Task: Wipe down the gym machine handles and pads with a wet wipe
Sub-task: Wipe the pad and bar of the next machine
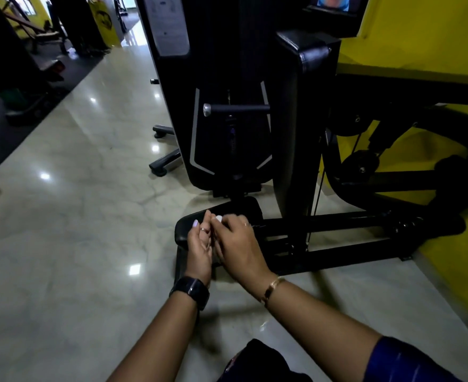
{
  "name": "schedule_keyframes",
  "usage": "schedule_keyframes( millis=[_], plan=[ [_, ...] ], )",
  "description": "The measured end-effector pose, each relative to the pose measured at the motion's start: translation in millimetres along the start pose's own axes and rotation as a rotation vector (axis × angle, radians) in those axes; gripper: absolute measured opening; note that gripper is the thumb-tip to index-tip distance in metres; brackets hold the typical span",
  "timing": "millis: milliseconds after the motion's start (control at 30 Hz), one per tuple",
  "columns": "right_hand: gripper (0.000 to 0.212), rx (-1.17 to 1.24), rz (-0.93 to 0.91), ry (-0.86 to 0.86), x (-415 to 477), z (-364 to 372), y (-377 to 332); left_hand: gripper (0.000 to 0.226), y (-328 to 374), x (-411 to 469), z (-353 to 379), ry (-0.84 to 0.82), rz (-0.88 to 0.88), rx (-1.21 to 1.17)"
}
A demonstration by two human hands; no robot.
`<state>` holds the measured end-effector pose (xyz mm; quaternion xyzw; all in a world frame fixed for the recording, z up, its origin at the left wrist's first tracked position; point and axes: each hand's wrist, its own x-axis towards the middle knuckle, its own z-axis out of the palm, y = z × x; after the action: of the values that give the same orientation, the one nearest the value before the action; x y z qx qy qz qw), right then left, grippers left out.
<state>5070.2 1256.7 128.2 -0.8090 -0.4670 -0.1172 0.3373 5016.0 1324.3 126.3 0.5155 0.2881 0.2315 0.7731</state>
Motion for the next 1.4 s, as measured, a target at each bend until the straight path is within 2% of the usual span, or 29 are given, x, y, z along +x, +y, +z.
schedule_keyframes(
  millis=[100,167,300,333,400,500,567,667,733,833,900,967,1100,1167,1333,1400],
  plan=[
    [0.026,-0.057,0.064,-0.139,31,-3,2,0.055,-1,1,0,0.002,0.009,0.033],
    [0.020,-0.054,0.079,-0.147,30,-3,2,0.054,-1,1,-1,0.006,0.021,0.066],
    [0.037,-0.086,-0.095,-0.078,-10,3,3,0.049,-6,-2,4,0.007,0.059,0.152],
    [0.033,-0.091,-0.120,-0.071,-17,3,8,0.050,-8,-2,5,0.002,0.101,0.296],
    [0.022,-0.049,-0.020,-0.009,-22,-4,24,0.060,-19,0,2,-0.011,0.229,0.723],
    [0.039,-0.159,0.080,0.034,-27,-18,48,0.089,-21,4,-11,-0.034,0.399,1.136],
    [0.047,-0.147,0.160,0.082,-31,-23,59,0.093,-18,8,-18,-0.045,0.452,1.404],
    [0.044,-0.040,0.256,0.110,-28,-22,51,0.090,-16,12,-18,0.015,0.536,1.609],
    [0.041,0.000,0.163,0.054,-19,-15,37,0.093,-22,15,-15,0.061,0.614,1.707],
    [0.034,-0.050,-0.012,-0.050,-8,-10,25,0.114,-31,17,-10,0.133,0.628,1.790],
    [0.038,-0.098,0.000,-0.052,-7,-16,33,0.106,-31,14,-4,0.190,0.642,1.801],
    [0.044,-0.125,0.099,-0.019,-11,-25,48,0.095,-29,10,3,0.228,0.623,1.826],
    [0.037,-0.080,0.350,0.096,-16,-39,73,0.085,-33,9,10,0.277,0.573,1.911],
    [0.033,-0.026,0.389,0.100,-13,-38,71,0.083,-35,7,15,0.311,0.544,1.938],
    [0.037,0.022,0.161,-0.024,-20,-26,41,0.078,-33,5,28,0.307,0.462,1.957],
    [0.036,0.059,0.196,-0.012,-26,-28,47,0.084,-32,5,29,0.296,0.457,1.952]
  ],
)
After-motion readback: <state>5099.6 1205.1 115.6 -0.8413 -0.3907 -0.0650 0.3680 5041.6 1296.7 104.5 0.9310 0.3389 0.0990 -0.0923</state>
